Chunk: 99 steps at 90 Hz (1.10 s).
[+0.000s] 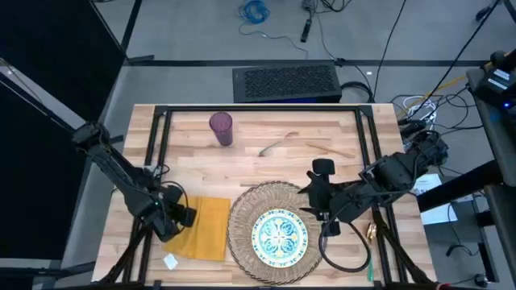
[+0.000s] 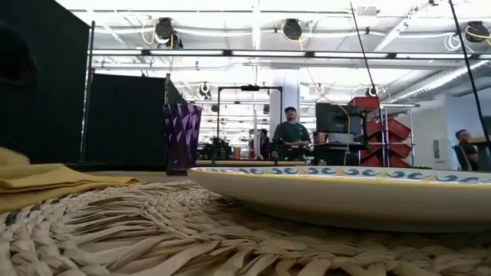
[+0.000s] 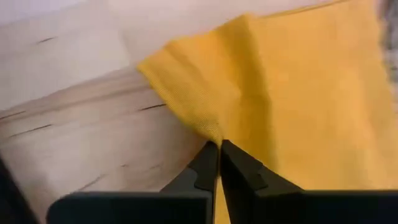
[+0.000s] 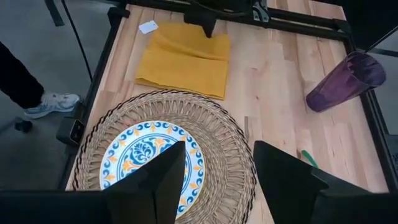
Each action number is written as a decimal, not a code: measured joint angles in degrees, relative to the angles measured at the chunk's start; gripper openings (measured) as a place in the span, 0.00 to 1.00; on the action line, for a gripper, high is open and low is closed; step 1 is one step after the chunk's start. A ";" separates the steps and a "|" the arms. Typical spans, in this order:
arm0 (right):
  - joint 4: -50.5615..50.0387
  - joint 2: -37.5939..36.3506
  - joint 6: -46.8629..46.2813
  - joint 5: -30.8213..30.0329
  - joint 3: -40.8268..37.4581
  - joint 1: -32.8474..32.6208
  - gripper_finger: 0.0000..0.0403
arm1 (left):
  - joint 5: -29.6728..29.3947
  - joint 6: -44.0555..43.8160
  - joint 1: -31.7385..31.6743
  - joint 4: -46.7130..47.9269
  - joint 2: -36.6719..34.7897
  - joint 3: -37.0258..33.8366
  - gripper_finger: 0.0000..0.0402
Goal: Set table place
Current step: Fold the yellow table napkin
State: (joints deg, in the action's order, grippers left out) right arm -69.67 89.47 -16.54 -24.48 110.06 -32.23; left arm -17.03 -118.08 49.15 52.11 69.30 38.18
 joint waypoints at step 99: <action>-0.06 0.00 -1.90 0.32 0.00 0.00 0.44 | 3.36 23.65 -17.63 -30.37 7.91 0.67 0.03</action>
State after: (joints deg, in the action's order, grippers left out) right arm -69.72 89.47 -18.44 -24.16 110.06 -32.23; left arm -13.67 -94.43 31.52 21.75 77.21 38.85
